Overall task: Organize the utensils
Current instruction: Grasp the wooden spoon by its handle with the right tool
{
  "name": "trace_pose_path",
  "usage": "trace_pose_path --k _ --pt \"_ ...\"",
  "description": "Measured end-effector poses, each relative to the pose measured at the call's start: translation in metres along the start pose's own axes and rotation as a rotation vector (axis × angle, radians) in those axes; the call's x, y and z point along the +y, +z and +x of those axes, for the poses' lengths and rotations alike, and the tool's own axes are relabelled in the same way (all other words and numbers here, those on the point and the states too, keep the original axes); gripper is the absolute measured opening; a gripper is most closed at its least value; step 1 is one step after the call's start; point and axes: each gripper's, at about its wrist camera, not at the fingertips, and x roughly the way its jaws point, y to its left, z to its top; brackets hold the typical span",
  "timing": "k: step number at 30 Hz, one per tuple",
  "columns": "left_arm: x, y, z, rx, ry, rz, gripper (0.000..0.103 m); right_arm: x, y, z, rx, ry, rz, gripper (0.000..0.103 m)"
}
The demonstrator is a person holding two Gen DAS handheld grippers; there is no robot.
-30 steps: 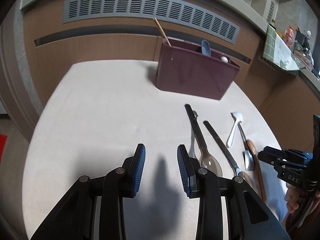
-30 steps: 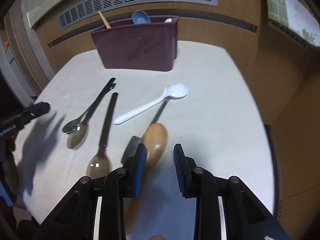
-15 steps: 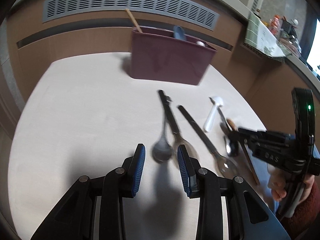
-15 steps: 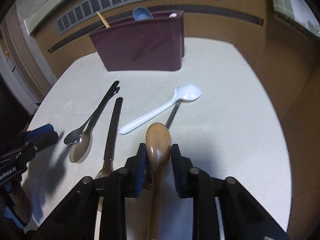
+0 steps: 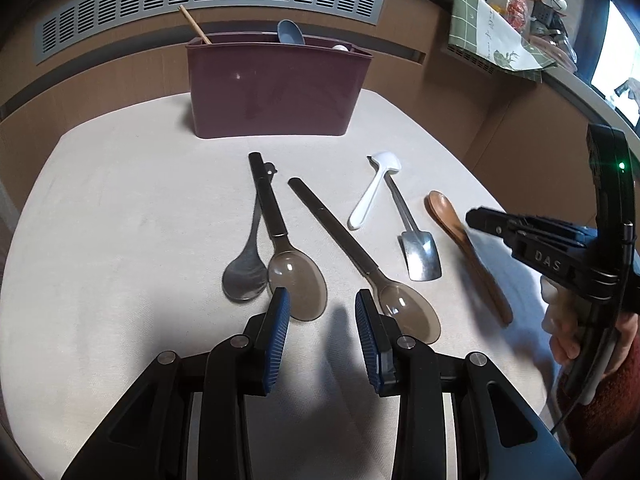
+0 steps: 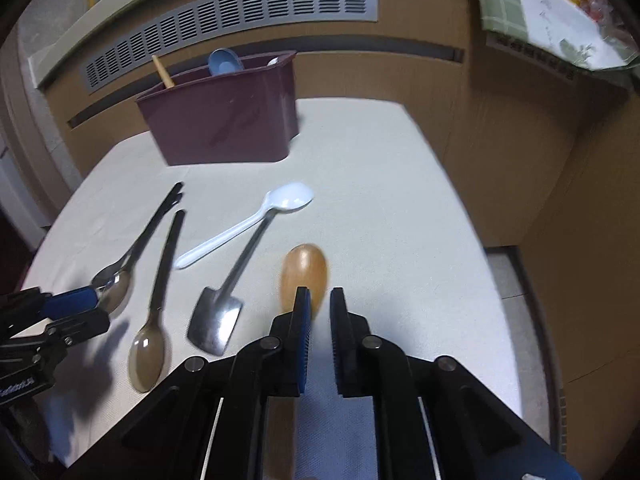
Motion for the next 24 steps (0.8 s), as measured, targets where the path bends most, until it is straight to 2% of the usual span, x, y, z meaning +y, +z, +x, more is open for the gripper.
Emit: trace_pose_path --k 3,7,10,14,17,19,24 --pt "0.006 0.001 -0.003 -0.009 0.008 -0.012 0.035 0.001 -0.002 0.004 0.035 0.070 -0.006 0.015" --pt "0.014 0.002 -0.007 -0.022 0.016 -0.032 0.035 0.004 -0.005 0.015 0.094 0.079 0.002 0.021" --pt "0.021 0.002 -0.008 -0.030 0.024 -0.051 0.035 0.006 -0.002 0.016 0.088 0.092 -0.013 0.028" --pt "0.029 0.001 -0.007 -0.035 0.037 -0.088 0.036 0.022 0.012 0.029 0.096 0.018 -0.104 0.029" --pt "0.031 -0.001 -0.007 -0.044 0.049 -0.092 0.046 0.028 0.018 0.036 0.084 -0.018 -0.145 0.031" --pt "0.031 -0.001 -0.006 -0.037 0.052 -0.087 0.048 0.030 0.019 0.036 0.069 -0.037 -0.157 0.026" --pt "0.027 -0.001 -0.006 -0.041 0.004 -0.105 0.049 0.022 0.013 0.011 -0.029 -0.095 -0.133 0.026"
